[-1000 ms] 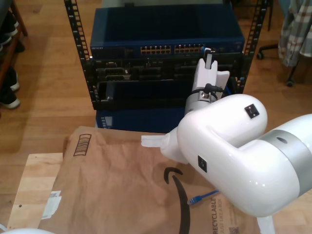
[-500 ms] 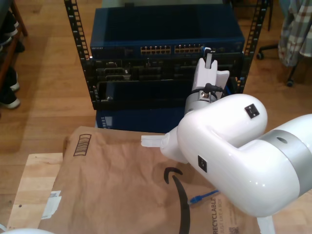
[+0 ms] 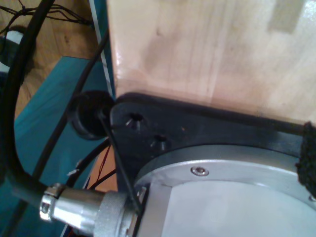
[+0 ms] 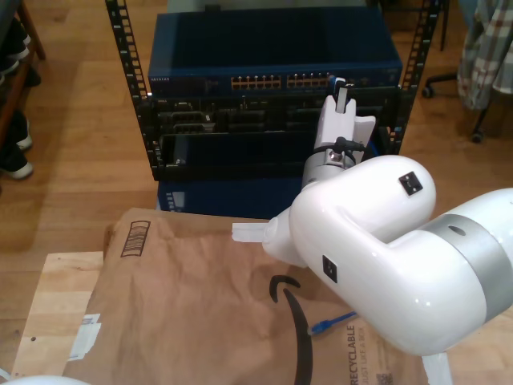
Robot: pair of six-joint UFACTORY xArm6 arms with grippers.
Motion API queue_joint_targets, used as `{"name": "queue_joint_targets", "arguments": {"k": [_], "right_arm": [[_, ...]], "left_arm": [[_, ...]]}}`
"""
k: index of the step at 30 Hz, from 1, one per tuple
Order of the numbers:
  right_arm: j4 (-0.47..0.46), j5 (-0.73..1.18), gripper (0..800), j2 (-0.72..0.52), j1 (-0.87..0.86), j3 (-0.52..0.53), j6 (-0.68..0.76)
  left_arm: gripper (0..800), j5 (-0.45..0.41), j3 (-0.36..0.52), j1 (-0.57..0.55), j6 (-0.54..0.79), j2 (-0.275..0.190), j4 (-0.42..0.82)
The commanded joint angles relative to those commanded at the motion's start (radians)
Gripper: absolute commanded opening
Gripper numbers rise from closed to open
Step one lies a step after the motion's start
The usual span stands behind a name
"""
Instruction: Grab the cable and plug it in
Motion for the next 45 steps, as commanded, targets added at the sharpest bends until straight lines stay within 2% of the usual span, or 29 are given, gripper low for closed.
{"name": "queue_joint_targets", "arguments": {"k": [45], "right_arm": [[-0.011,-0.009,0,-0.006,0.002,0.008,0.041]], "left_arm": [[800,0.000,0.000,0.000,0.000,0.000,0.000]]}}
